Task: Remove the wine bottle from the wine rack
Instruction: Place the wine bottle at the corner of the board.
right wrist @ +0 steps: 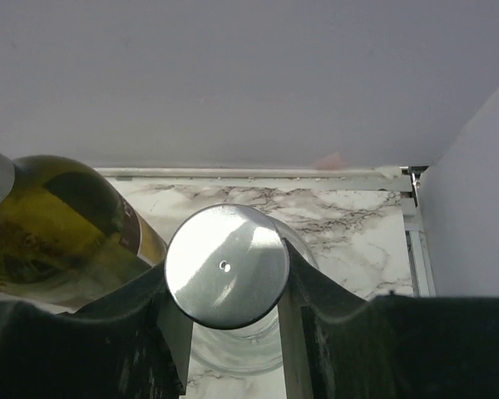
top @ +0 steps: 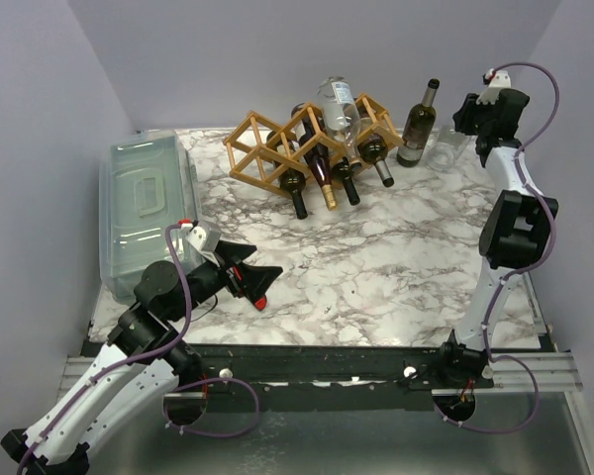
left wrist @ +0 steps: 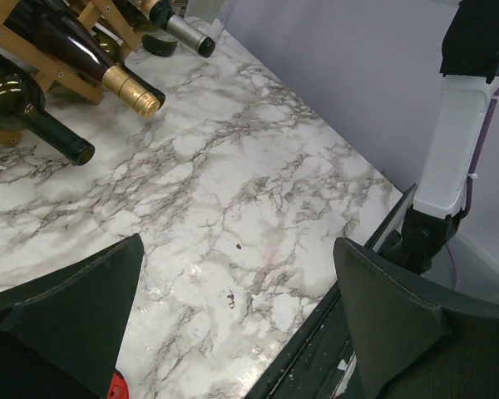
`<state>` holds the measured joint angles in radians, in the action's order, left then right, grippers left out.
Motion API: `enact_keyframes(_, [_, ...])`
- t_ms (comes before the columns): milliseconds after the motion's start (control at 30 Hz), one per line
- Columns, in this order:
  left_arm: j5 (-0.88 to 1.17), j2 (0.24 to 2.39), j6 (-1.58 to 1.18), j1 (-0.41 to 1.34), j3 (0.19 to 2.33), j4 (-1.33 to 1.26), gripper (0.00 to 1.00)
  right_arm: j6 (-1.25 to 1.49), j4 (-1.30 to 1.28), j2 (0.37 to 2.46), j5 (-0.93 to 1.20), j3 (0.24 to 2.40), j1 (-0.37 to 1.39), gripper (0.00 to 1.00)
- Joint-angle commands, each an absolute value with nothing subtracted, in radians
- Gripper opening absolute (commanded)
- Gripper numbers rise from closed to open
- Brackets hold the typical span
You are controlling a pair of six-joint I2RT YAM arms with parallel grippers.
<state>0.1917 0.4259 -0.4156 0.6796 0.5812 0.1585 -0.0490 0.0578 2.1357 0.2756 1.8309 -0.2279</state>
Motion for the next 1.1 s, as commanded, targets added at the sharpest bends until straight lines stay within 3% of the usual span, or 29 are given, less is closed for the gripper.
enact_keyframes(0, [0.171, 0.432, -0.414, 0.673, 0.599, 0.141, 0.99, -0.045, 0.193, 2.142, 0.263, 1.945, -0.216, 0.05])
enact_keyframes(200, [0.173, 0.435, -0.417, 0.673, 0.603, 0.137, 0.99, -0.061, 0.190, 2.158, 0.258, 1.951, -0.207, 0.20])
enact_keyframes(400, [0.173, 0.431, -0.420, 0.673, 0.600, 0.137, 0.99, -0.075, 0.196, 2.153, 0.255, 1.937, -0.205, 0.56])
enact_keyframes(467, [0.174, 0.429, -0.423, 0.672, 0.598, 0.137, 0.99, -0.076, 0.198, 2.151, 0.254, 1.932, -0.204, 0.62])
enact_keyframes(833, [0.183, 0.398, -0.443, 0.672, 0.586, 0.137, 0.99, -0.094, 0.267, 2.027, 0.239, 1.793, -0.205, 0.76])
enact_keyframes(1067, [0.196, 0.401, -0.460, 0.672, 0.586, 0.128, 0.99, -0.098, 0.332, 1.859, 0.277, 1.600, -0.204, 0.77])
